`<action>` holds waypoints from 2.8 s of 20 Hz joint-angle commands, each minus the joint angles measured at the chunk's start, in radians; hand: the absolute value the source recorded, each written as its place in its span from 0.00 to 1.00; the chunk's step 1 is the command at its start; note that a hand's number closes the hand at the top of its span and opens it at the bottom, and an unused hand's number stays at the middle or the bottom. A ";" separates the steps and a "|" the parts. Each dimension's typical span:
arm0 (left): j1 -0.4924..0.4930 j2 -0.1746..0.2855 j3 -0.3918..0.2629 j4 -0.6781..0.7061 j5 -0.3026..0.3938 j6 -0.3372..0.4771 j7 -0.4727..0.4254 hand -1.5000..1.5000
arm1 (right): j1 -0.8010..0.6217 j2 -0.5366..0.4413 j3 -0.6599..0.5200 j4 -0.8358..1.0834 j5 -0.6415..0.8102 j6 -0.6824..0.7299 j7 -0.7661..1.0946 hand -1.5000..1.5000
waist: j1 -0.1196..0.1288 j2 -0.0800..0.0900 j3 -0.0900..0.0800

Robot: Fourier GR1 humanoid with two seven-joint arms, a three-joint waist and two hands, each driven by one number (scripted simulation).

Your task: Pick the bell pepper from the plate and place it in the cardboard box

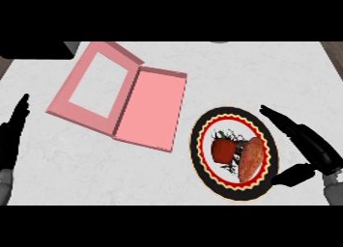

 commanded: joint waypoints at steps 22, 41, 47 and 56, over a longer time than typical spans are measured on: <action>-0.039 -0.061 0.105 0.070 -0.080 -0.085 -0.051 0.50 | -0.238 0.199 0.095 -0.012 0.281 0.445 0.467 0.00 | -0.007 -0.001 0.002; -0.037 -0.116 0.154 0.019 -0.147 -0.128 -0.008 0.50 | -0.207 0.392 0.116 -0.015 0.416 0.463 0.455 0.00 | -0.005 0.001 0.002; -0.040 -0.122 0.172 0.002 -0.170 -0.119 0.010 0.50 | -0.198 0.400 0.101 0.065 0.469 0.473 0.486 0.00 | -0.003 0.001 0.002; 0.005 -0.088 0.211 -0.046 -0.143 -0.186 0.007 0.50 | -0.281 0.401 0.092 0.217 0.617 0.191 0.363 1.00 | 0.003 0.001 0.002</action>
